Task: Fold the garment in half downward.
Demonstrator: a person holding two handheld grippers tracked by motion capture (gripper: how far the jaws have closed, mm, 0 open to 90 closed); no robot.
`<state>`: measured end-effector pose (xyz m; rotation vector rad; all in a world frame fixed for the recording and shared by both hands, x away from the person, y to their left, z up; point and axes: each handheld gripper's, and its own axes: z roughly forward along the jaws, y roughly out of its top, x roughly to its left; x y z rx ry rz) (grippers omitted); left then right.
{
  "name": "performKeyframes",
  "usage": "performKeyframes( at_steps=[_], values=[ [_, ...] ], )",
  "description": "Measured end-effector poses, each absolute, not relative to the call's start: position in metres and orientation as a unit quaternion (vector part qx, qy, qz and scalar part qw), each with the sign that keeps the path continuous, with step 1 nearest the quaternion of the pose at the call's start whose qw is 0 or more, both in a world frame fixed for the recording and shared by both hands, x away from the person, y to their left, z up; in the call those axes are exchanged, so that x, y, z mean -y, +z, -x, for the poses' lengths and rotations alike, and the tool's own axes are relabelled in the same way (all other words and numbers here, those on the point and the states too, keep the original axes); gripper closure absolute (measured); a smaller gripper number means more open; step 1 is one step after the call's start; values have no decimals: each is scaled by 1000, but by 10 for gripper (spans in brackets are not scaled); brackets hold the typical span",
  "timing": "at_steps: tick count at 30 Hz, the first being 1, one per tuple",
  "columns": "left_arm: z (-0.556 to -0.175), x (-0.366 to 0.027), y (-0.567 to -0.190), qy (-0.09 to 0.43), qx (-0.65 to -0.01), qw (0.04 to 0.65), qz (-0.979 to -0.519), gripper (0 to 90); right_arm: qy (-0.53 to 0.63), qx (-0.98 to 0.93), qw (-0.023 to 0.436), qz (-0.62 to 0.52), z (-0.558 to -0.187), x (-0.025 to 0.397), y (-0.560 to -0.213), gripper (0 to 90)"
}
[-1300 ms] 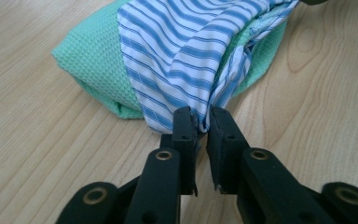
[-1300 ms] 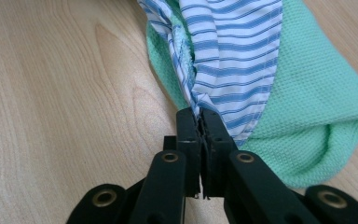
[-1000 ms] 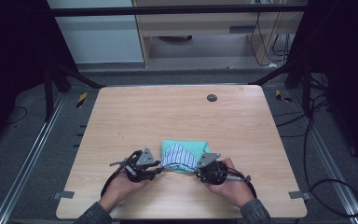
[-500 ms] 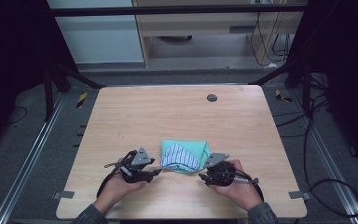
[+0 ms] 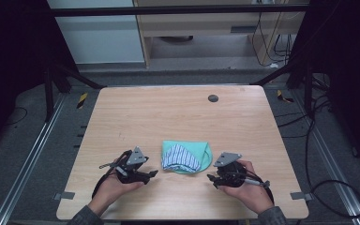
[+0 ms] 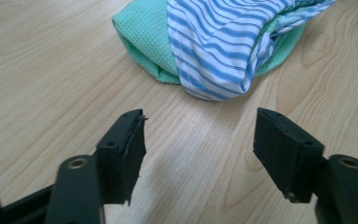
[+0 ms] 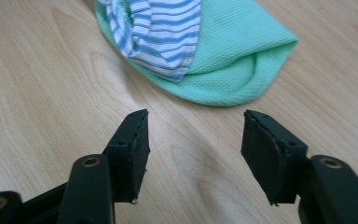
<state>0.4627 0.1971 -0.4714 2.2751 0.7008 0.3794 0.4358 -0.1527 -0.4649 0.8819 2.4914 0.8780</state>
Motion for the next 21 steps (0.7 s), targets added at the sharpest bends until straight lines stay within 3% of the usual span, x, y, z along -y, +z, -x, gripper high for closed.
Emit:
performKeyframes(
  at_steps=[10,21],
  values=[
    [-472,-211,-465,140,-313,342,-875,107,318,-846,196,-381,-445,175,-463,87],
    [-490,-236,-465,138,-352,332,-864,55,334,-797,215,-454,-460,204,-465,63]
  ],
)
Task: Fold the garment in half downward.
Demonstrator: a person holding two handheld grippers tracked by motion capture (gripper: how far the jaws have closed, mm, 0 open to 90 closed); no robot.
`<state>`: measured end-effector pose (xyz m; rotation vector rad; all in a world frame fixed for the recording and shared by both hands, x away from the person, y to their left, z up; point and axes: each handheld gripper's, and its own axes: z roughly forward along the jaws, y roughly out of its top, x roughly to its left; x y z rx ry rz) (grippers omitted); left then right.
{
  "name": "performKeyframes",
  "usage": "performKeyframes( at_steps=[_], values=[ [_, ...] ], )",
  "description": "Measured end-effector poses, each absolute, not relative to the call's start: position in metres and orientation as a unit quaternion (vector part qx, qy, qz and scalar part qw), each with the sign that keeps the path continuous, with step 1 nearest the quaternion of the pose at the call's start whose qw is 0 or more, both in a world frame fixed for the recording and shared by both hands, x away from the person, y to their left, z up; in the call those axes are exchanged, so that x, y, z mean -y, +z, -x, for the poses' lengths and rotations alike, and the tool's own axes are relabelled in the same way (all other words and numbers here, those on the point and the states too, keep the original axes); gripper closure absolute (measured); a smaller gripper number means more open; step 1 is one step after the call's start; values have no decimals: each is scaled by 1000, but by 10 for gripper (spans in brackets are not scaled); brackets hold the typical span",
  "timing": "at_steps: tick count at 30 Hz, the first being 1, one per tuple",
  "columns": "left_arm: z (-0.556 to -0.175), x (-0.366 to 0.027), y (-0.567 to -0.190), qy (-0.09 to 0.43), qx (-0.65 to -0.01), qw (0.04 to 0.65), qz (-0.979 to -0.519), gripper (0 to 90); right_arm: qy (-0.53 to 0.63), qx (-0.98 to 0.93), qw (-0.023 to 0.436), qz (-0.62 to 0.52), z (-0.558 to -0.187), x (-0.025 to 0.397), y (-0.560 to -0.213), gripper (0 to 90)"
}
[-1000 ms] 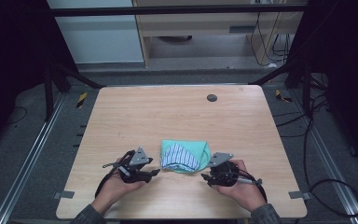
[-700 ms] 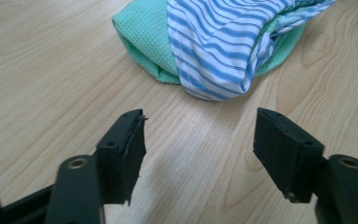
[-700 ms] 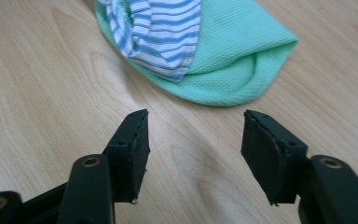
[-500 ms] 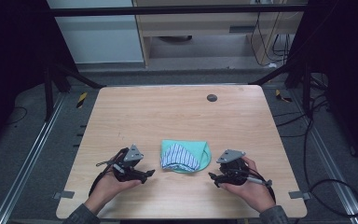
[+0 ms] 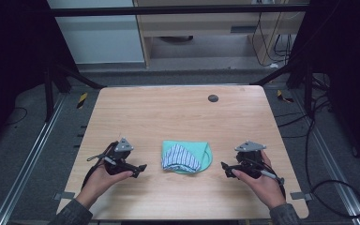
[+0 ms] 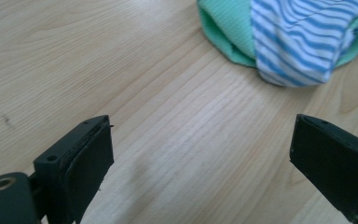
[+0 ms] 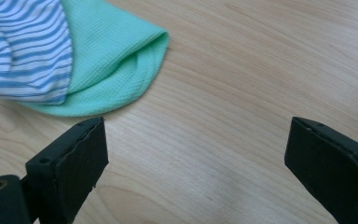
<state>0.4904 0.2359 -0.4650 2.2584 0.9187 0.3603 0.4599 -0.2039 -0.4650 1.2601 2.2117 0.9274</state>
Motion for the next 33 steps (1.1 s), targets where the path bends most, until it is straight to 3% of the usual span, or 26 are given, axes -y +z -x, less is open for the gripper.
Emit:
performKeyframes(
  at_steps=[15,20,33],
  values=[
    [-521,-261,-482,138,-393,322,-850,53,319,-797,197,-473,-505,206,-486,66],
    [-533,-267,-489,163,-394,318,-847,56,316,-787,224,-480,-519,207,-490,103],
    [-559,-268,-504,188,-418,326,-826,33,302,-737,230,-559,-546,221,-508,39]
  ],
)
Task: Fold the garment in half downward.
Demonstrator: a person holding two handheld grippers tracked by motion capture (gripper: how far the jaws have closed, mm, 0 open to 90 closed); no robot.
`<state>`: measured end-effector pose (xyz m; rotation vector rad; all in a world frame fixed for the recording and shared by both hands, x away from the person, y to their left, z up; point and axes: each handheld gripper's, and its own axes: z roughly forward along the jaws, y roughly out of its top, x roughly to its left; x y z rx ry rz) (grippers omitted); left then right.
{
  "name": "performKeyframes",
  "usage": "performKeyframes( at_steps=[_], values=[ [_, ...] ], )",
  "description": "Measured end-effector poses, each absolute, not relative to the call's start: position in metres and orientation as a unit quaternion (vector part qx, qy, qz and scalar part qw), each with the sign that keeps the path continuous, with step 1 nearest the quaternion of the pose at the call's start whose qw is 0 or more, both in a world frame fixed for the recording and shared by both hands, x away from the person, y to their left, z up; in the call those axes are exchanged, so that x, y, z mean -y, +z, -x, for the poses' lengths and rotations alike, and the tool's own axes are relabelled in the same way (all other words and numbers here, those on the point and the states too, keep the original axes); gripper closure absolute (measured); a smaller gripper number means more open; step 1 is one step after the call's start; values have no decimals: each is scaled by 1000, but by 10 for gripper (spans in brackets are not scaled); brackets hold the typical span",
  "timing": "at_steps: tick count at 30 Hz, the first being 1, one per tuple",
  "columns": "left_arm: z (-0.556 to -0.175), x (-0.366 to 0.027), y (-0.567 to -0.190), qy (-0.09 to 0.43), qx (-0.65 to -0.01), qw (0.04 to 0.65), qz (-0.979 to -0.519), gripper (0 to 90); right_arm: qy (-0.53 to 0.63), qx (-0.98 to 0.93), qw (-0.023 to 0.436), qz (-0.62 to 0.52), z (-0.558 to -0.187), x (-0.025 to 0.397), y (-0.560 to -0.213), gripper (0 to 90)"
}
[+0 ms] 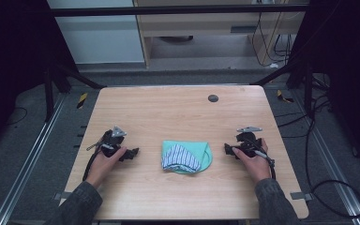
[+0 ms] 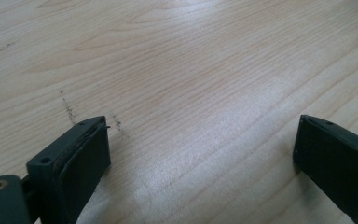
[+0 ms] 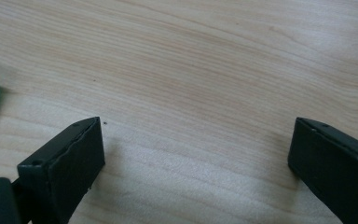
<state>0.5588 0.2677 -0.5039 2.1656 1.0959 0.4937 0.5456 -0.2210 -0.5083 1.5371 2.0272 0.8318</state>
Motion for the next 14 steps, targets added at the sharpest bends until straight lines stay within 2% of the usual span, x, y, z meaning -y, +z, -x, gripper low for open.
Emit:
performKeyframes(
  at_steps=[5,14],
  values=[
    [-562,-268,-507,193,-429,339,-815,21,309,-725,243,-565,-548,220,-512,2],
    [-562,-268,-508,194,-437,334,-812,0,295,-689,261,-609,-545,210,-512,1]
  ],
)
